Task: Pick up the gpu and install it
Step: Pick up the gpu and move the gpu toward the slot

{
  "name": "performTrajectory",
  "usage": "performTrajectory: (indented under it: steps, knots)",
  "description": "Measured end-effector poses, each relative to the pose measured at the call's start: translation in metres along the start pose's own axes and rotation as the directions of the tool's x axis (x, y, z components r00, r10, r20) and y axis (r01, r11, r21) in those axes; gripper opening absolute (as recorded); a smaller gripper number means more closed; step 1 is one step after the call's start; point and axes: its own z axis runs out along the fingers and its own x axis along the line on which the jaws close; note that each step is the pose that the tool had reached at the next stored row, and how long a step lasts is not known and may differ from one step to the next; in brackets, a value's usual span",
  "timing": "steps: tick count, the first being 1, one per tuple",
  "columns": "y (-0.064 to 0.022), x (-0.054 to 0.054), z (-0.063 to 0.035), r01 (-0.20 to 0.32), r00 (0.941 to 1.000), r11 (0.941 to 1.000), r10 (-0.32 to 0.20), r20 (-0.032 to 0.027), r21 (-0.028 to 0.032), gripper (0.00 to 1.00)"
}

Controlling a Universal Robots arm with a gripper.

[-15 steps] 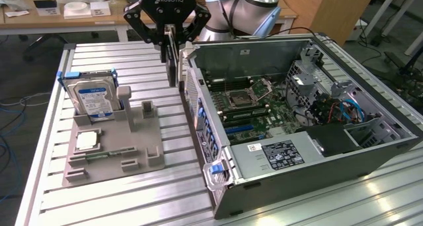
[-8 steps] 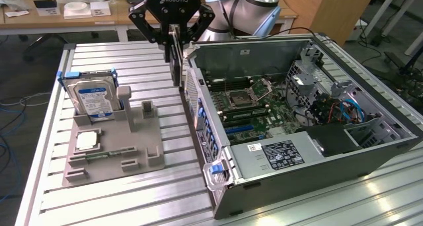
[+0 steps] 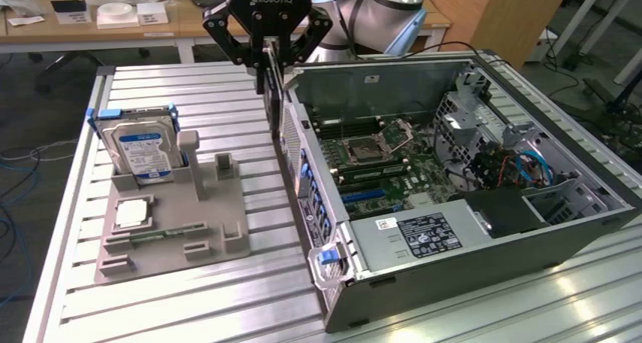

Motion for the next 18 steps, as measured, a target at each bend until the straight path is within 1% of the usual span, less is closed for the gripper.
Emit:
performTrajectory:
  steps: [11,18]
  knots:
    - [0.0003,-0.009,0.0000,0.000,1.0000,1.0000,0.000,0.0000,0.0000,0.28]
    - [0.0008,-0.020,0.0000,0.000,1.0000,1.0000,0.000,0.0000,-0.0002,0.28]
